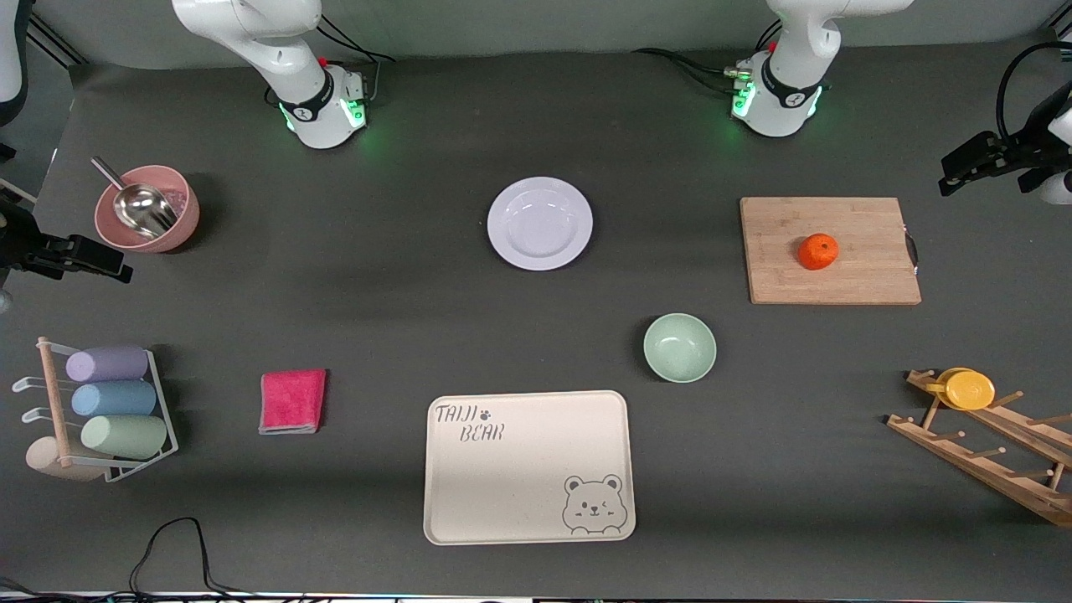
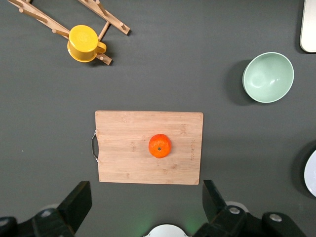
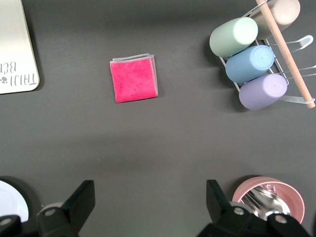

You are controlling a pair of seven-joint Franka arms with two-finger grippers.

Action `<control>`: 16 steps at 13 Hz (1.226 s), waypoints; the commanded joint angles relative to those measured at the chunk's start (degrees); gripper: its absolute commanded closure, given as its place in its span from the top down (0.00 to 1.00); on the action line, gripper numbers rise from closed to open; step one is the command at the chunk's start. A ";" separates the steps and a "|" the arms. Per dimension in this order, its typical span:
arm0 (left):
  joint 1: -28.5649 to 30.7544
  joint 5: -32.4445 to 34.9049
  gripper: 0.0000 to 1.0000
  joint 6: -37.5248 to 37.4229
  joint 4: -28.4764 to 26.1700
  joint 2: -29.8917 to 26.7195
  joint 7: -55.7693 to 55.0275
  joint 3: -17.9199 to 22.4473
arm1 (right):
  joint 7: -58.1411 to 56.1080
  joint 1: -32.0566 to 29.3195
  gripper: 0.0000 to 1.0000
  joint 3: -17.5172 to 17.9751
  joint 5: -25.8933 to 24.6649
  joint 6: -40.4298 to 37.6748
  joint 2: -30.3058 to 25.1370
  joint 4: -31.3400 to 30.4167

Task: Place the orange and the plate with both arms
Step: 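Move the left gripper down over the orange on the cutting board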

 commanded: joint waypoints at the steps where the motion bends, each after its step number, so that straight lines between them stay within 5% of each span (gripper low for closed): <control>1: -0.03 0.45 1.00 -0.47 -0.31 -0.52 0.64 0.35 | 2.08 0.32 1.00 0.01 -0.67 -1.64 -1.06 -0.36; 6: 0.85 0.53 1.00 1.97 -5.47 -0.96 1.26 0.52 | 2.08 0.32 1.00 -0.16 -0.58 -1.64 -1.32 -0.54; 16: 1.73 0.18 1.00 29.21 -36.32 -3.86 1.00 1.93 | 2.08 0.32 1.00 -0.16 -0.58 -1.64 -1.41 -0.80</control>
